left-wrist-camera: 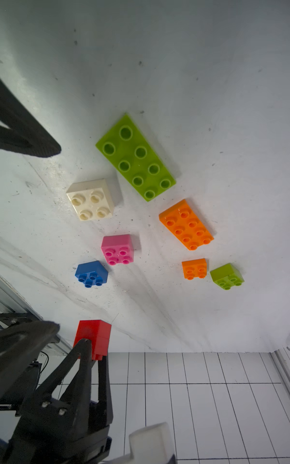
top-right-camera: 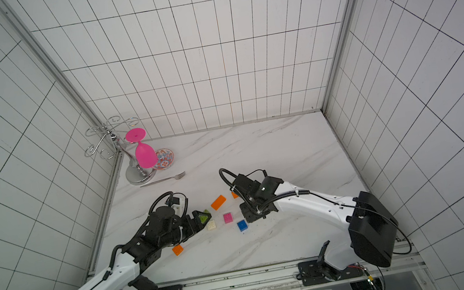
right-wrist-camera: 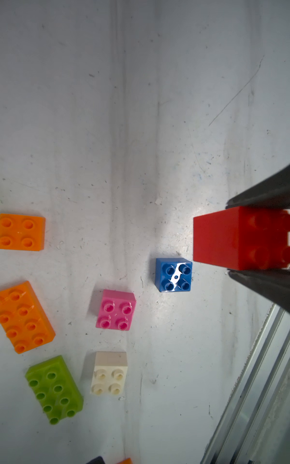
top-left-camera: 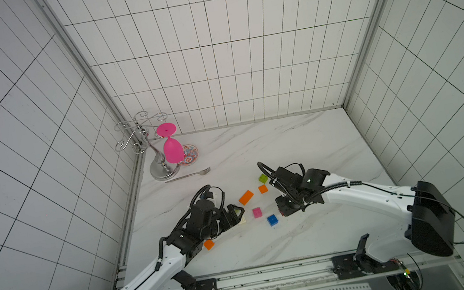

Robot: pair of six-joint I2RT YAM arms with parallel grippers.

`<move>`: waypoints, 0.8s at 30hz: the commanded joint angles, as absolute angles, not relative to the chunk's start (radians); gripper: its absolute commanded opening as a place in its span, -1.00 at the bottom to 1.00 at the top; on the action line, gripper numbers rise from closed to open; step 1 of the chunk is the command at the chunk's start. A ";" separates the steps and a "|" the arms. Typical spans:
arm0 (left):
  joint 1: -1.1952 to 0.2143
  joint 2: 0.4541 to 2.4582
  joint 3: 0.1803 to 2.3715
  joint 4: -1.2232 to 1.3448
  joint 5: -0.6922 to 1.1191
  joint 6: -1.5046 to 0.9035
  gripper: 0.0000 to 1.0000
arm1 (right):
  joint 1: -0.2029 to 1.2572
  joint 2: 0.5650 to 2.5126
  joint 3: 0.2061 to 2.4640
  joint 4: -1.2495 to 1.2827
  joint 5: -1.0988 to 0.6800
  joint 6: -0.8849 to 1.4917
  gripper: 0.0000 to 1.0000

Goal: Assemble the letter r with lego
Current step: Assemble the lego brick with the lego brick.

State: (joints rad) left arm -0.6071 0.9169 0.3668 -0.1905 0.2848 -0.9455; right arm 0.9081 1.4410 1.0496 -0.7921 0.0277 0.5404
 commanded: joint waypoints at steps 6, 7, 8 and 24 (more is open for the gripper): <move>-0.587 0.925 0.356 -0.091 0.346 -1.001 0.86 | 1.016 1.594 1.189 -0.833 0.089 0.634 -1.00; -0.586 0.928 0.356 -0.094 0.345 -0.996 0.86 | 1.018 1.607 1.195 -0.833 0.089 0.638 -1.00; -0.585 0.928 0.357 -0.099 0.347 -0.991 0.86 | 1.018 1.618 1.204 -0.835 0.093 0.643 -1.00; -0.581 0.916 0.362 -0.143 0.369 -0.921 0.85 | 1.018 1.727 1.241 -0.860 0.094 0.654 -1.00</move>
State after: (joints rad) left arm -0.5861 0.9264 0.3531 -0.1352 0.3626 -0.9436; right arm 1.0153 1.7126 1.2095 -0.8223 0.0872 0.6285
